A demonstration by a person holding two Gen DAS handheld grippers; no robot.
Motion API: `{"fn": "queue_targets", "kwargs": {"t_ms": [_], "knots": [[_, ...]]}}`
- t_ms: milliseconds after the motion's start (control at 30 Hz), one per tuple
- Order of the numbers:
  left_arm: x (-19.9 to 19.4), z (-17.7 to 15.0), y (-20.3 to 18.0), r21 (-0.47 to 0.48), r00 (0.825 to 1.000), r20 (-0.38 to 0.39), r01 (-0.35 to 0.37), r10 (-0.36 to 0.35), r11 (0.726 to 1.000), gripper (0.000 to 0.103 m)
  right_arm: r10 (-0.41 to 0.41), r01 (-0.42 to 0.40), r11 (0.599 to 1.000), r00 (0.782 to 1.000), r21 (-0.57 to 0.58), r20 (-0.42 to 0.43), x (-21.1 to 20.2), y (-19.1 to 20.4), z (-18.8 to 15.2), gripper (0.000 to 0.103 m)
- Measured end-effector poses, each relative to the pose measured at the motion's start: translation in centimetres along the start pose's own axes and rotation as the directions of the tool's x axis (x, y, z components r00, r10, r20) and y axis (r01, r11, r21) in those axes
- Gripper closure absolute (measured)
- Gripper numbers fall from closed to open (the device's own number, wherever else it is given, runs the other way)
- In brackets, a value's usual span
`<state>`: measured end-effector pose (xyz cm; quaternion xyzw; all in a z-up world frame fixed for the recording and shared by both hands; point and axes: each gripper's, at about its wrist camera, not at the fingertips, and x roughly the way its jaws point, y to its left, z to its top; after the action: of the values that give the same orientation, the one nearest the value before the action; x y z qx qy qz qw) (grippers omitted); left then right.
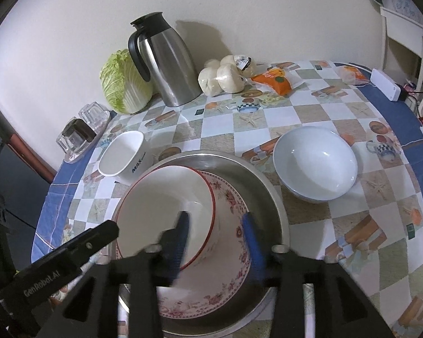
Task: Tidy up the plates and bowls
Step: 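Open both grippers to release the red-rimmed bowl, then withdraw both grippers from the bowl in the basin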
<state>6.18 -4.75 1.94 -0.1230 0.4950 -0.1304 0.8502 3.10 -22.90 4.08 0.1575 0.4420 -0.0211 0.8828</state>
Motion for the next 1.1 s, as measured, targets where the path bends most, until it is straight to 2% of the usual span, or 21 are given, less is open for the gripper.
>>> {"fn": "queue_targets", "kwargs": {"t_ms": [200,267,467,700,767,833,1100], "knots": [[-0.4,0.2,1.1,-0.015,0.998,0.016,-0.064,0.065,0.998,0.032,-0.033,0.033,0.999,0.999,-0.012,0.000,-0.3,0.1,-0.1,0.034],[-0.4,0.3,1.5,-0.028,0.997,0.011,-0.080,0.081,0.996,0.024,-0.047,0.047,0.999,0.999,-0.015,-0.002,-0.3,0.0,-0.2,0.027],[-0.5,0.2,1.8,-0.021,0.992,0.007,-0.128,0.128,0.992,0.022,-0.081,0.081,0.997,0.997,-0.016,0.000,-0.8,-0.3,-0.4,0.016],[-0.8,0.1,1.7,-0.008,0.990,0.010,-0.141,0.141,0.990,0.018,-0.085,0.084,0.996,0.996,-0.006,-0.005,-1.2,-0.5,-0.7,0.012],[-1.0,0.1,1.6,-0.003,0.989,0.018,-0.148,0.148,0.989,0.013,-0.086,0.086,0.996,0.996,-0.008,-0.001,-1.3,-0.4,-0.7,0.007],[-1.2,0.1,1.6,0.000,0.988,0.024,-0.154,0.154,0.988,0.013,-0.088,0.088,0.996,0.996,-0.007,0.005,-1.5,-0.4,-0.8,0.001],[-1.7,0.2,1.9,-0.004,0.984,0.041,-0.174,0.174,0.985,0.010,-0.099,0.100,0.995,0.995,-0.007,0.019,-1.9,-0.5,-1.0,0.000]]}}
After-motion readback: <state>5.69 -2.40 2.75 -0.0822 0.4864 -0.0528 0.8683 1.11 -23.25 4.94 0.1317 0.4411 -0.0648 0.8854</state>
